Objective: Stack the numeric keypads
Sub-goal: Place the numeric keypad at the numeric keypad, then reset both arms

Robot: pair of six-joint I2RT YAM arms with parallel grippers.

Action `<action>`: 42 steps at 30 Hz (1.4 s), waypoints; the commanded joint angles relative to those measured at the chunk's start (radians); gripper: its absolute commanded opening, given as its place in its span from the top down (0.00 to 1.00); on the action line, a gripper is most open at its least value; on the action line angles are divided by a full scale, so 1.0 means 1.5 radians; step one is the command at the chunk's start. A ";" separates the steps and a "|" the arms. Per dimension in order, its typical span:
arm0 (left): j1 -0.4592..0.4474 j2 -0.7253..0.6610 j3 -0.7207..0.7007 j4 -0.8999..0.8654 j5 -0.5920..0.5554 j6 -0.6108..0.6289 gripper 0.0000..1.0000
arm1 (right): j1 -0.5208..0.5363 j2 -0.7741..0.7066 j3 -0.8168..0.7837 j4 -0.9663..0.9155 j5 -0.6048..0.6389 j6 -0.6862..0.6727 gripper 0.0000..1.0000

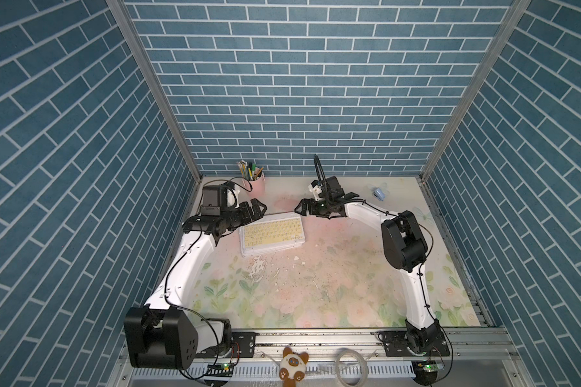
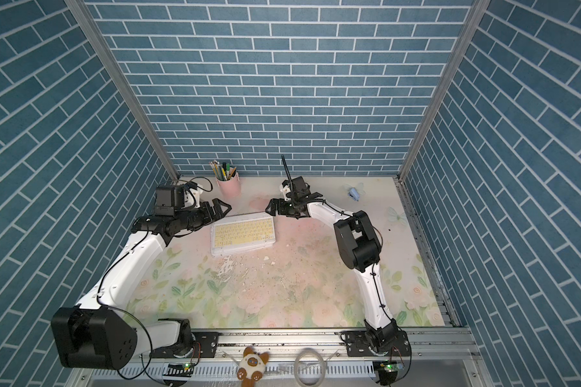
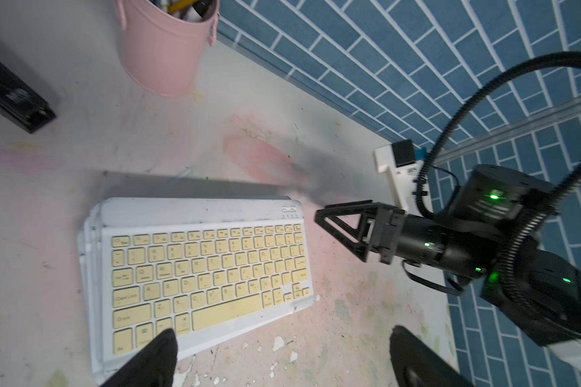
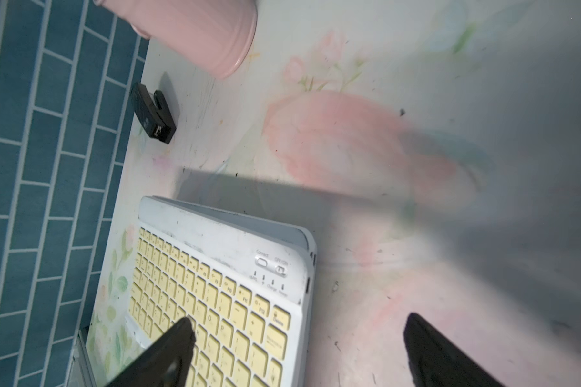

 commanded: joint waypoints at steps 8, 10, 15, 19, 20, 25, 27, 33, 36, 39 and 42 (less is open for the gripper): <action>-0.006 -0.043 -0.296 0.370 -0.573 0.121 0.01 | -0.183 -0.307 -0.230 -0.069 0.430 -0.069 0.01; -0.005 -0.015 -0.324 0.424 -0.644 0.166 0.01 | -0.226 -0.346 -0.290 -0.065 0.472 -0.069 0.01; 0.009 0.050 -0.384 0.590 -0.675 0.264 0.00 | -0.267 -0.459 -0.503 0.106 0.611 -0.150 0.01; 0.027 0.118 -0.365 0.611 -0.618 0.300 0.00 | -0.272 -0.484 -0.678 0.324 0.703 -0.239 0.01; 0.027 0.118 -0.365 0.612 -0.602 0.306 0.00 | -0.272 -0.475 -0.706 0.356 0.705 -0.260 0.01; 0.023 0.075 -0.422 0.680 -0.564 0.259 0.01 | -0.270 -0.453 -0.786 0.533 0.688 -0.323 0.01; -0.005 0.057 -0.468 0.757 -0.538 0.292 0.00 | -0.271 -0.462 -0.818 0.596 0.684 -0.347 0.01; -0.006 0.163 -0.487 0.902 -0.474 0.329 0.00 | -0.296 -0.482 -0.947 0.812 0.586 -0.330 0.01; -0.005 0.171 -0.485 0.901 -0.463 0.327 0.00 | -0.340 -0.471 -1.020 0.939 0.483 -0.307 0.01; -0.004 0.175 -0.480 0.897 -0.464 0.326 0.01 | -0.363 -0.450 -1.011 0.950 0.456 -0.289 0.01; -0.003 0.176 -0.484 0.908 -0.464 0.328 0.00 | -0.385 -0.455 -0.974 0.861 0.449 -0.263 0.01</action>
